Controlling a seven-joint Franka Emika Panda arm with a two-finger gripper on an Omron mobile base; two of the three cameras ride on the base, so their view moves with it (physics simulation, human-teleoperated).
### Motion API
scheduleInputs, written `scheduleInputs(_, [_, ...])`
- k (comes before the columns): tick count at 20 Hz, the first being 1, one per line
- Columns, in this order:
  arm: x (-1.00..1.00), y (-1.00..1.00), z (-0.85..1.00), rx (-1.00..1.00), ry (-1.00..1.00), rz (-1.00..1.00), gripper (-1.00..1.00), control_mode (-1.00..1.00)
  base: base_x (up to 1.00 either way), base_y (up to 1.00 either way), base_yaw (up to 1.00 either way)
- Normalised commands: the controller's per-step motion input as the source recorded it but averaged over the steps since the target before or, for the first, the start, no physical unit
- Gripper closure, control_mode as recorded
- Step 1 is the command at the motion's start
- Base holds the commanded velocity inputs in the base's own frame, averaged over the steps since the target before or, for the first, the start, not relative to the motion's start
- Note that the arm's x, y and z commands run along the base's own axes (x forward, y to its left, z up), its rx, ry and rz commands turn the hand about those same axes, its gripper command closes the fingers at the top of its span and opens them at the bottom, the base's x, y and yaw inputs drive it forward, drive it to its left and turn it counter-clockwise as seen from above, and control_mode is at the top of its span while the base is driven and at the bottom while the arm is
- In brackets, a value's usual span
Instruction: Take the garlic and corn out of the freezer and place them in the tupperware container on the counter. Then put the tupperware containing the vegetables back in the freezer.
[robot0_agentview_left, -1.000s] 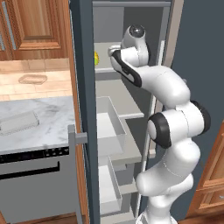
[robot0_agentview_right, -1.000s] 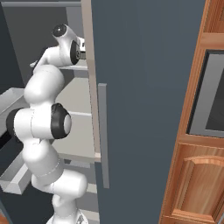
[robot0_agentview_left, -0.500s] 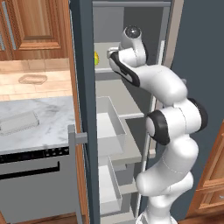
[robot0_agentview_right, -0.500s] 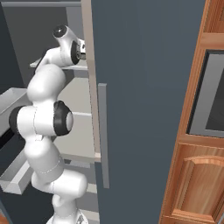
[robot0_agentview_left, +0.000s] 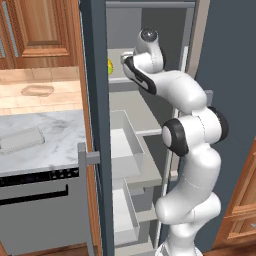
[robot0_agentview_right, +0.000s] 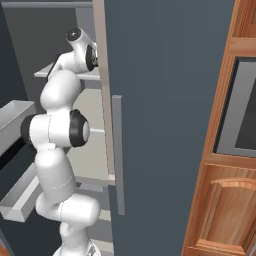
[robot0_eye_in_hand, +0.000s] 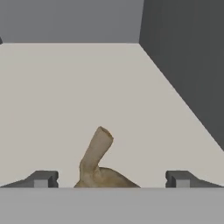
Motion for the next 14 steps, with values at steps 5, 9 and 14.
scheduleInputs(5, [-0.06, 0.00, -0.12, 0.00, 0.00, 0.00, 1.00, -1.00, 0.00, 0.00, 0.00])
scheduleInputs(9, [-0.36, 0.00, -0.08, 0.00, 0.00, 0.00, 1.00, -1.00, 0.00, 0.00, 0.00])
scheduleInputs(14, [-0.74, 0.00, 0.00, 0.01, -0.11, -0.01, 1.00, -1.00, 0.00, 0.00, 0.00])
